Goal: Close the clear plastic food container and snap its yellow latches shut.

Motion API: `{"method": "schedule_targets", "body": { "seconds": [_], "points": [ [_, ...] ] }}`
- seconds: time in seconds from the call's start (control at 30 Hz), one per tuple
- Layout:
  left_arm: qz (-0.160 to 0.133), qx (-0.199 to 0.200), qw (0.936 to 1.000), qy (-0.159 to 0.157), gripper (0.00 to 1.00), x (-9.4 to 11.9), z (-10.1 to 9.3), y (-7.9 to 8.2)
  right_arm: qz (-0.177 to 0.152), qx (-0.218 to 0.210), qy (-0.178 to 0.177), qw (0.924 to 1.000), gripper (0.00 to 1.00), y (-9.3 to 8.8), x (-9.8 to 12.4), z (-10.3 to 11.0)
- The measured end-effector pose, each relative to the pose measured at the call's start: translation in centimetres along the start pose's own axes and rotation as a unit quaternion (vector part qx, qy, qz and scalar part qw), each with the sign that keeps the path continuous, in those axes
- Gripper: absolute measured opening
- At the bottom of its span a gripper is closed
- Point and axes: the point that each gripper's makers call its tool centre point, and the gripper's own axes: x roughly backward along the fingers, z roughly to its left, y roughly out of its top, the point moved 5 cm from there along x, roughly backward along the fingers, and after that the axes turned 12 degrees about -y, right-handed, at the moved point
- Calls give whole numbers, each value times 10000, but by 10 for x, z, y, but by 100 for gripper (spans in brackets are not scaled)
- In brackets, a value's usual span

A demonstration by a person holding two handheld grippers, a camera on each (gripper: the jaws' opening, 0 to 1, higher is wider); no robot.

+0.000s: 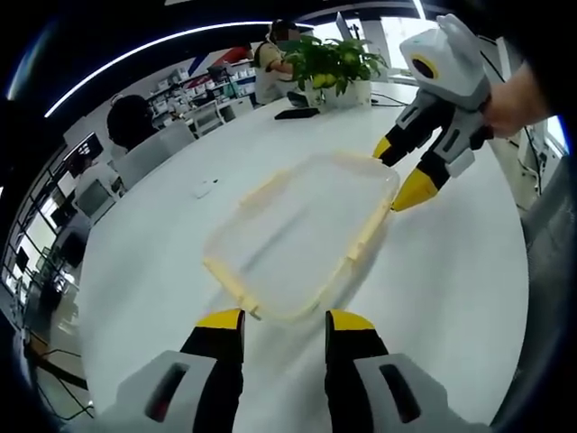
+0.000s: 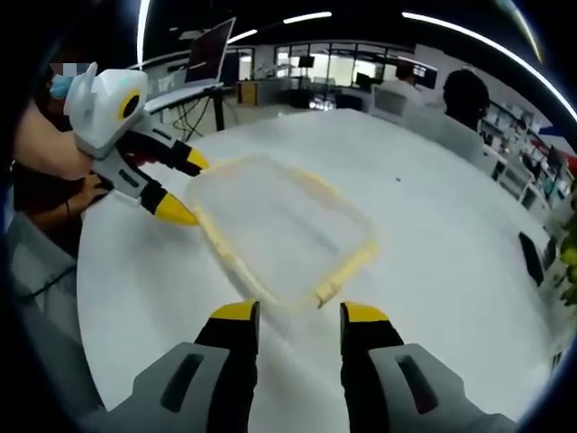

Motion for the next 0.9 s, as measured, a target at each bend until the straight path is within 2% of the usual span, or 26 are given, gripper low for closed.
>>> {"method": "schedule_targets", "body": {
  "seconds": [0.5, 0.67, 0.9],
  "points": [
    [89, 20, 9999, 63, 29, 13, -8, -4, 23, 4, -78, 10000, 34, 1, 14, -3],
    [25, 153, 9998, 110, 30, 27, -21, -6, 4, -126, -124, 9998, 36, 2, 25, 0],
    [-129, 349, 9991, 201, 33, 57, -42, -9, -107, -281, -150, 9994, 38, -2, 53, 11]
  ]
}}
